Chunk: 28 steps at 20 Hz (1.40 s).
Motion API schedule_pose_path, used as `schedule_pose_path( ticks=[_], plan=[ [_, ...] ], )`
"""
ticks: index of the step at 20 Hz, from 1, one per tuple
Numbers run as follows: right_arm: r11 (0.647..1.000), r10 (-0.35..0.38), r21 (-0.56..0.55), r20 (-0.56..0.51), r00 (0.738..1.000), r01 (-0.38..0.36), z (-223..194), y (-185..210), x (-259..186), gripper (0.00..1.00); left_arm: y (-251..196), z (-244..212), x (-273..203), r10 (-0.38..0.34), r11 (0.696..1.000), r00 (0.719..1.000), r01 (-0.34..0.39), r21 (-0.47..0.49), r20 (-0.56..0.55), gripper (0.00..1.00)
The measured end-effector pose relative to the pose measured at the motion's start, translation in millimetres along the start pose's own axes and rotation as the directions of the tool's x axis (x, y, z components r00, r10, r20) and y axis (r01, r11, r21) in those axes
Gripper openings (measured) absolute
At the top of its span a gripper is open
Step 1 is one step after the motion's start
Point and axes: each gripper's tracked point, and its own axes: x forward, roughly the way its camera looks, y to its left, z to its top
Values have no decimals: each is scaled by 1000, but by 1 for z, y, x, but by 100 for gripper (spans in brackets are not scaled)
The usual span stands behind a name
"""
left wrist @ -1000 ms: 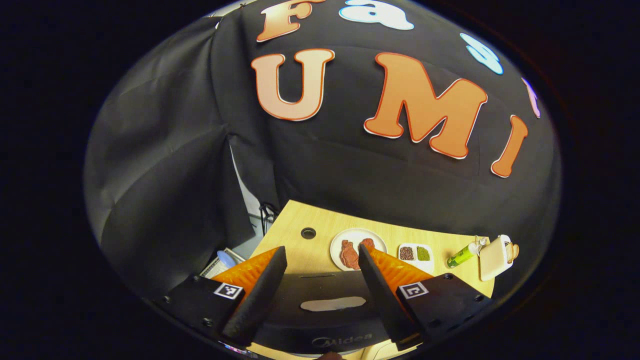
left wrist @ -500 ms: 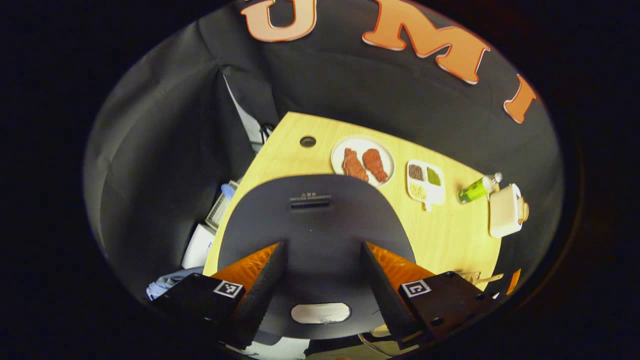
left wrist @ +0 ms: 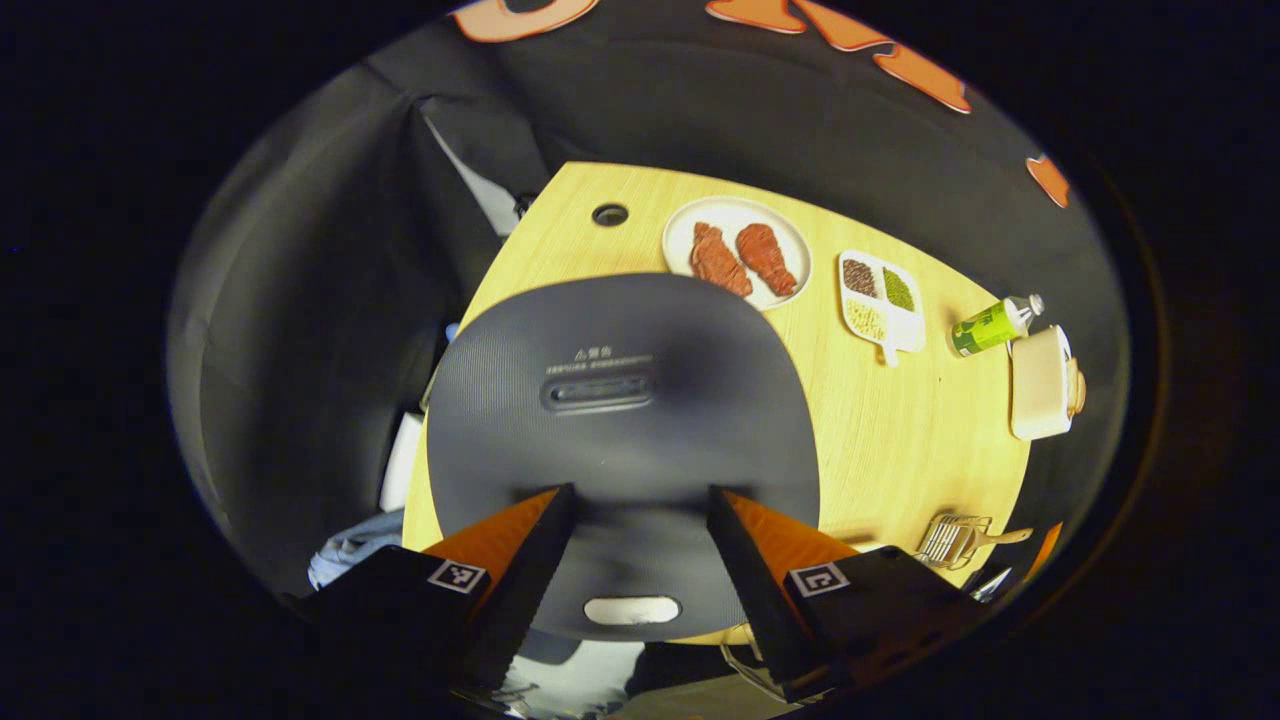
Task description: Close the left gripper, press the button to open the rice cooker; take a wooden spoon from the chopstick holder with the right hand, scoop a spoonful of rice and pour it into the rice cooker, then put the wooden spoon back into the chopstick holder.
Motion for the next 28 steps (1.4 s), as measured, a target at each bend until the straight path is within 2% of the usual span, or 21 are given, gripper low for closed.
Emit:
schedule_pose_path(
  ticks=[2, 3, 6, 8, 10, 12, 13, 14, 16, 17, 18, 21, 23, 25, 26, 28],
  plan=[
    [999, 29, -17, 57, 998, -28, 18, 10, -3, 72, 0, 12, -1, 7, 1000, 985, -6, -6, 170, 94],
    [999, 39, -35, 85, 996, -36, 29, 14, -5, 72, -4, 15, -2, 6, 1000, 966, -2, -14, 260, 92],
    [993, 73, -109, 163, 984, -56, 58, 29, -11, 72, -16, 19, -29, -5, 1000, 878, 19, -25, 478, 92],
    [987, 94, -150, 207, 974, -63, 76, 42, -15, 72, -14, 30, -68, 22, 999, 794, 0, -37, 607, 93],
    [981, 121, -179, 250, 961, -76, 92, 58, -22, 72, -18, 40, -117, 38, 999, 685, -26, -27, 727, 93],
    [976, 147, -197, 291, 945, -91, 107, 75, -27, 72, -29, 45, -166, 16, 1000, 567, -28, 0, 824, 92],
    [975, 156, -203, 311, 938, -95, 115, 83, -29, 67, -38, 46, -189, -6, 1000, 521, -23, 20, 854, 90],
    [973, 165, -207, 329, 930, -100, 122, 90, -32, 72, -43, 45, -210, -21, 999, 472, -26, 38, 881, 92],
    [972, 180, -206, 354, 918, -111, 134, 103, -40, 72, -51, 39, -253, -42, 997, 389, -41, 63, 920, 90],
    [970, 195, -211, 373, 907, -122, 144, 109, -46, 72, -57, 36, -270, -62, 997, 357, -26, 77, 932, 91],
    [968, 207, -216, 388, 898, -129, 152, 117, -52, 72, -64, 33, -283, -84, 996, 335, -4, 90, 938, 91],
    [966, 223, -214, 407, 886, -145, 160, 124, -65, 72, -70, 28, -306, -106, 994, 296, 48, 96, 949, 90],
    [965, 236, -207, 429, 872, -159, 167, 129, -72, 72, -70, 23, -316, -105, 994, 263, 42, 97, 959, 90],
    [961, 255, -213, 443, 860, -175, 171, 133, -78, 72, -74, 14, -319, -119, 993, 252, 53, 109, 960, 90],
    [961, 254, -219, 444, 859, -171, 170, 132, -79, 77, -72, 8, -322, -116, 993, 246, 47, 108, 962, 90],
    [960, 250, -231, 446, 860, -159, 168, 132, -83, 77, -65, -1, -330, -105, 994, 220, 24, 102, 970, 90]
  ],
)
